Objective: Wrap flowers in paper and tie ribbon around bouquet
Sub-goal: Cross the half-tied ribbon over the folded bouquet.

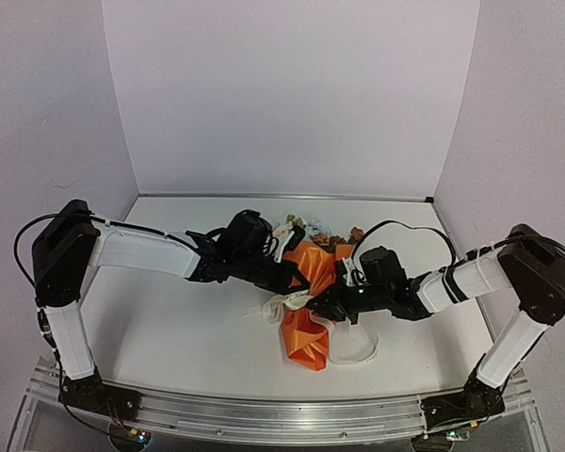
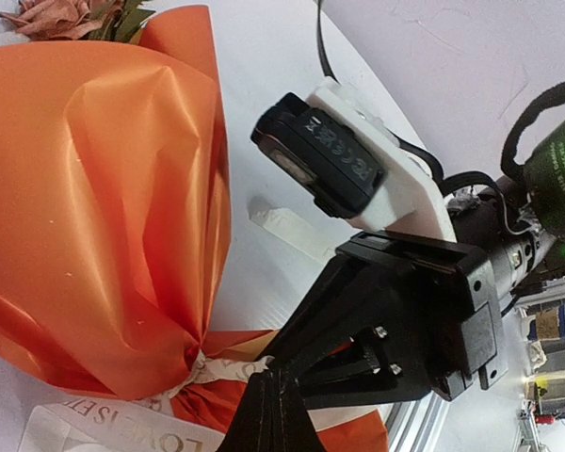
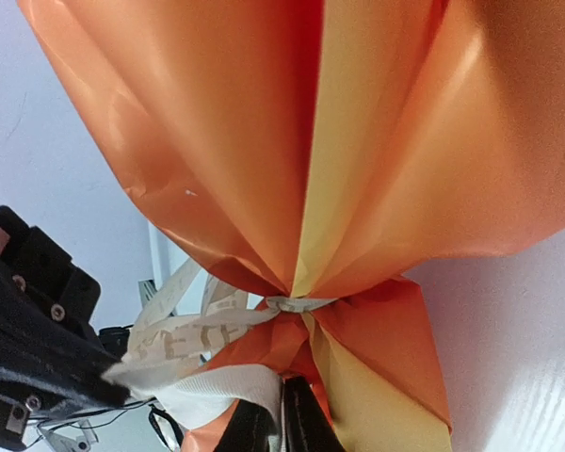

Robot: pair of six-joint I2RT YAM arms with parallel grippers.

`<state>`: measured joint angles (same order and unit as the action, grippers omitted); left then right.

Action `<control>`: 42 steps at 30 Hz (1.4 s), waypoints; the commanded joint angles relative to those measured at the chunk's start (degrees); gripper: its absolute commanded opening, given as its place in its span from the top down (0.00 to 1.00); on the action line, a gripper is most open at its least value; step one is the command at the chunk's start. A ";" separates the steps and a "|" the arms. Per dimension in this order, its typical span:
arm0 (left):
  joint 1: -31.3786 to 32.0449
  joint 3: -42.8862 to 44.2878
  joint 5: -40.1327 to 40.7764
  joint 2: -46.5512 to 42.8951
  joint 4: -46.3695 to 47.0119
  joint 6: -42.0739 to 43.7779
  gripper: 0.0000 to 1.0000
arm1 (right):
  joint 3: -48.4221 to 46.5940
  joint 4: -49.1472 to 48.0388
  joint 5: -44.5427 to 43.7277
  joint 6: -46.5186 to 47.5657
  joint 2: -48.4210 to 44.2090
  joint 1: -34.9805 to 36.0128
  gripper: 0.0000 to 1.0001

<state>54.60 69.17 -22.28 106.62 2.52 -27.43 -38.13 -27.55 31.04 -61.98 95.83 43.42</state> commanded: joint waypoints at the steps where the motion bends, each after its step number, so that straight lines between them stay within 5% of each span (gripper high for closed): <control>1: -0.69 2.54 -0.46 2.35 0.33 -0.07 1.00 | -1.52 3.83 -0.69 4.44 -2.25 0.00 0.84; 6: -0.89 2.54 -1.43 3.80 1.20 -1.00 1.00 | -2.06 5.33 -0.77 5.45 -2.44 0.00 0.76; 16: -1.11 2.20 -1.57 3.21 1.55 -1.21 1.00 | -5.63 18.26 -3.65 11.26 -6.00 0.61 0.84; 31: -1.25 1.93 -2.94 2.69 1.79 -0.87 1.00 | -10.48 27.05 -7.93 17.09 -5.58 2.78 0.79; 37: -1.38 2.46 -3.13 2.29 1.31 -0.43 1.00 | -12.31 29.47 -8.79 18.28 -5.88 3.22 1.00; 42: -1.94 2.75 -2.83 1.45 0.74 -0.31 1.00 | -13.58 32.40 -9.74 19.79 -7.52 4.40 1.00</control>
<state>53.41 69.41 -24.47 110.24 2.55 -28.52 -48.93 1.76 23.28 -44.41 90.91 46.56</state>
